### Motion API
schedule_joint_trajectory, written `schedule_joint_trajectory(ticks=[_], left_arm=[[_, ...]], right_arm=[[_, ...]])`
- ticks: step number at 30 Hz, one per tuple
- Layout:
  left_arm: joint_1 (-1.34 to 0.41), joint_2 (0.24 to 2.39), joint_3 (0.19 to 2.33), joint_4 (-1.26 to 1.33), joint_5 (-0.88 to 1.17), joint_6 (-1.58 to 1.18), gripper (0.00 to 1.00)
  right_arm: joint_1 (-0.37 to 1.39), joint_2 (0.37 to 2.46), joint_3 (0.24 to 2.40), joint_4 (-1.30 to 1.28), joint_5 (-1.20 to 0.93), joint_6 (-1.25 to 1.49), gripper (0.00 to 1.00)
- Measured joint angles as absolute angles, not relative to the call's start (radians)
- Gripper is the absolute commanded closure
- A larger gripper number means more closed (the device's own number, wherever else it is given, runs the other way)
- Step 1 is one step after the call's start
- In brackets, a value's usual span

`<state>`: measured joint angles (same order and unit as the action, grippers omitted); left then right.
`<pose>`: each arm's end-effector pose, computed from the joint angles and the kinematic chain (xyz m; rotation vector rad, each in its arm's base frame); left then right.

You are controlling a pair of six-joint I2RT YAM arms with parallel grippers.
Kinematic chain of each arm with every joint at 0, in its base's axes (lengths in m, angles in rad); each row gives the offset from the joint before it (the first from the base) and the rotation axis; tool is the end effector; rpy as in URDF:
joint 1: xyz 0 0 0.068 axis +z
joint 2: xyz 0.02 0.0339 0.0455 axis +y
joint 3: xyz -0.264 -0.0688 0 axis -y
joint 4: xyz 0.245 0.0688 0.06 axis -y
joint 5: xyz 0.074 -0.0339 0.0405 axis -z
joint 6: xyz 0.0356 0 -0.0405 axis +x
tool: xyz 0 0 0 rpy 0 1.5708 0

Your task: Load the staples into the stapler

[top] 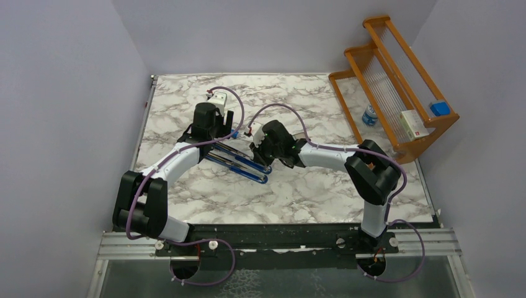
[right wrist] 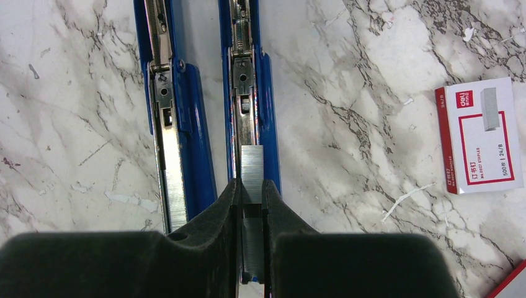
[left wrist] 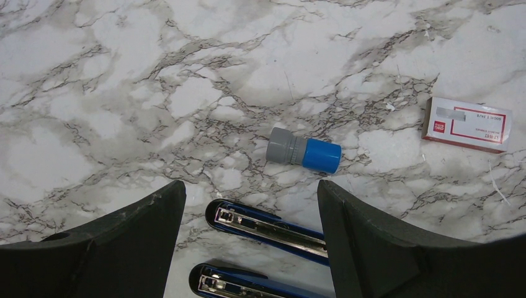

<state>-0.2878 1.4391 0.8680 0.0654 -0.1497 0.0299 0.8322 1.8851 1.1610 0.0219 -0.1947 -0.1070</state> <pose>0.3078 -0.0856 0.2404 0.2369 2.0567 -0.0029 0.2696 0.3064 0.1769 -1.1471 2.0276 0.5954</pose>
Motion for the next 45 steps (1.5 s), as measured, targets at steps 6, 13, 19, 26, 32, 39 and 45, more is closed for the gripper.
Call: schedule_joint_trajectory(ticks=[6, 13, 19, 26, 32, 39, 45], left_arm=[[-0.287, 1.439, 0.868, 0.065, -0.147, 0.03, 0.19], [-0.287, 1.439, 0.868, 0.065, -0.147, 0.03, 0.19], [-0.287, 1.439, 0.868, 0.065, -0.147, 0.03, 0.19], [-0.287, 1.439, 0.868, 0.065, -0.146, 0.03, 0.19], [-0.287, 1.439, 0.868, 0.065, -0.146, 0.03, 0.19], [-0.287, 1.439, 0.868, 0.065, -0.146, 0.03, 0.19], [-0.287, 1.439, 0.868, 0.065, -0.146, 0.03, 0.19]], right_arm=[[0.833, 1.89, 1.176, 0.002, -0.195, -0.107, 0.95], [0.833, 1.893, 1.185, -0.015, -0.194, -0.107, 0.94], [0.833, 1.893, 1.186, -0.021, -0.194, -0.107, 0.89], [0.833, 1.893, 1.186, -0.021, -0.194, -0.107, 0.83], [0.833, 1.893, 1.186, -0.021, -0.194, -0.106, 0.79], [0.833, 1.893, 1.186, -0.025, -0.195, -0.106, 0.75], [0.832, 1.893, 1.186, -0.025, -0.194, -0.106, 0.72]])
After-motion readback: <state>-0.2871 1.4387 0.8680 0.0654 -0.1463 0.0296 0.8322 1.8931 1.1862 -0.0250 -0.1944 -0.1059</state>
